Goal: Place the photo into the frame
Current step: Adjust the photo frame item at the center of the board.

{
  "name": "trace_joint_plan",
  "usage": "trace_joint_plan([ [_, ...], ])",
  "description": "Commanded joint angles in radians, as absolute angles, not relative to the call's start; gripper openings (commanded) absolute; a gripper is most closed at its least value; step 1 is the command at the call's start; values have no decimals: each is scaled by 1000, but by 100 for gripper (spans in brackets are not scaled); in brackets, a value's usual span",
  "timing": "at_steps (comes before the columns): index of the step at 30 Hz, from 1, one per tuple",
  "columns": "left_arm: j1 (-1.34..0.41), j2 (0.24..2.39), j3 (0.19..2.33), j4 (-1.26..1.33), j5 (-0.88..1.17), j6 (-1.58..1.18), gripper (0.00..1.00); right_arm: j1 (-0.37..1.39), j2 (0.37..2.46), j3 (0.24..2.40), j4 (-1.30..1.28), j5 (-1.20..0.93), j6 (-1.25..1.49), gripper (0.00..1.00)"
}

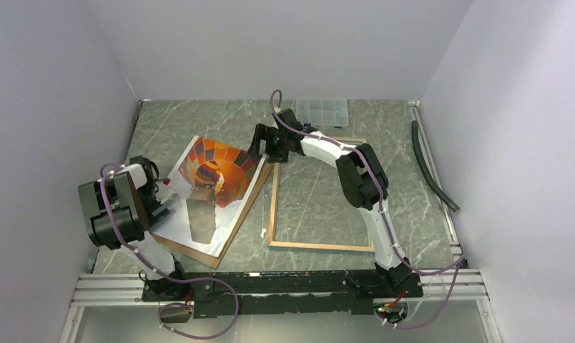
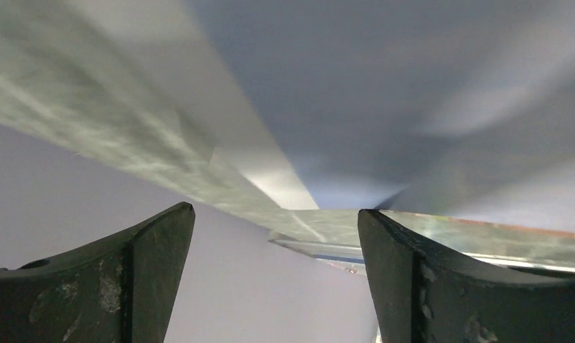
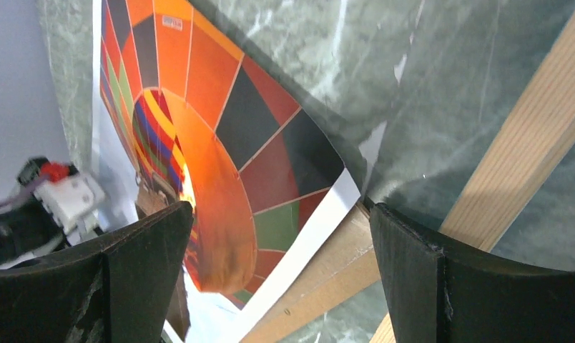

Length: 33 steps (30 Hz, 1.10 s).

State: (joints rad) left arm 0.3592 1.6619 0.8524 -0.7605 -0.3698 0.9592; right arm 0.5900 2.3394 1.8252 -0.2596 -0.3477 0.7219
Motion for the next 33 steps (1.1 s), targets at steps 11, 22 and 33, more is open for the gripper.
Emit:
trace_joint_plan([
  [11,272,1986,1185,-356,-278,600,90,604,2172,1484,-181,-330,817,99],
  [22,315,1969,1339,-559,-176,516,91,586,2085,1440,-209,-308,765,99],
  [33,318,1807,1163,-720,40,552,88,588,2092,1455,-253,-266,698,100],
])
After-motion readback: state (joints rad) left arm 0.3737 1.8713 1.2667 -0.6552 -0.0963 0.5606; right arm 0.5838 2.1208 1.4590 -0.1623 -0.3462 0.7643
